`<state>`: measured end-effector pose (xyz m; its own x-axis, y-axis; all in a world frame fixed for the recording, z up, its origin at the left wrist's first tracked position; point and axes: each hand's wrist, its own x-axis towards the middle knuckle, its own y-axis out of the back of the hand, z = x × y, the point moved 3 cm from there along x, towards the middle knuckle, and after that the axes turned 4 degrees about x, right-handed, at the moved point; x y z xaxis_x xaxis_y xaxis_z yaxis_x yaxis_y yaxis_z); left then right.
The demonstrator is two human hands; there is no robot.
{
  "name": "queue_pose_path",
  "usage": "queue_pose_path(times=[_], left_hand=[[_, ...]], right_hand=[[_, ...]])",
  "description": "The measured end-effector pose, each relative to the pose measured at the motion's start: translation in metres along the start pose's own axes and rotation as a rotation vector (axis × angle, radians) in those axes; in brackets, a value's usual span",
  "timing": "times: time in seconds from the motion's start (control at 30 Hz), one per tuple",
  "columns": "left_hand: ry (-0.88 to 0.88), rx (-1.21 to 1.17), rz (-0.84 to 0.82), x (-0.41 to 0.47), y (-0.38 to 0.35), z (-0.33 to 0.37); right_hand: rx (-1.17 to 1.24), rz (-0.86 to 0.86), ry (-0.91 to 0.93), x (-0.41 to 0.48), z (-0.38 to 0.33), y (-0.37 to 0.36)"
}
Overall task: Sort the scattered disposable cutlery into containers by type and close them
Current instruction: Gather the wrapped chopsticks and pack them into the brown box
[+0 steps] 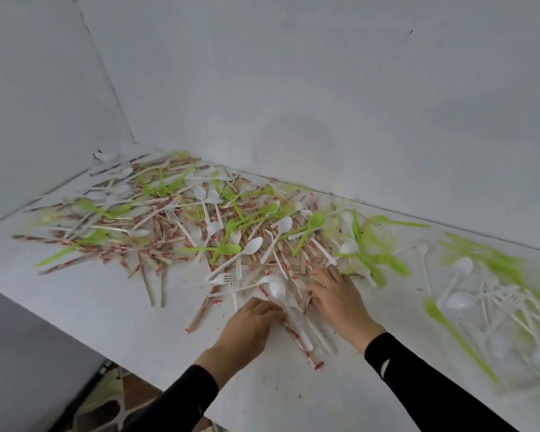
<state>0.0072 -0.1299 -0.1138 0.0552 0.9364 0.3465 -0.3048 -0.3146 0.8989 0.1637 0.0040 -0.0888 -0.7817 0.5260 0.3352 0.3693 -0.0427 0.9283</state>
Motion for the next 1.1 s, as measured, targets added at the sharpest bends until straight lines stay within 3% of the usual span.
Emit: queue_pose_path(times=[0.13,0.27,0.4,0.53,0.67,0.8,0.93,1.1], left_hand=[[-0.099,0.024,-0.021,0.015,-0.003,-0.006],[-0.15,-0.077,-0.034,0.036,0.007,-0.006],[0.031,-0.478,0.081,0.069,0.039,-0.001],[0.267,-0.671,0.185,0.109,0.062,-0.006],[0.347,-0.476,0.04,0.14,0.048,-0.031],[0.233,-0.257,-0.156,0.15,0.017,-0.048],[0.182,-0.16,-0.212,0.146,0.0,-0.066],[0.1,-0.052,-0.263,0.143,-0.002,-0.085]], right_hand=[[0.144,0.075,0.08,0.004,0.013,0.022],[0.439,0.196,-0.135,0.013,0.025,0.057],[0.666,0.351,-0.311,0.024,0.035,0.09],[0.694,0.226,-0.447,0.036,0.05,0.095],[0.676,0.078,-0.5,0.048,0.055,0.073],[0.712,-0.013,-0.608,0.068,0.05,0.042],[0.64,-0.207,-0.752,0.078,0.056,0.008],[0.549,-0.241,-0.711,0.086,0.049,-0.019]])
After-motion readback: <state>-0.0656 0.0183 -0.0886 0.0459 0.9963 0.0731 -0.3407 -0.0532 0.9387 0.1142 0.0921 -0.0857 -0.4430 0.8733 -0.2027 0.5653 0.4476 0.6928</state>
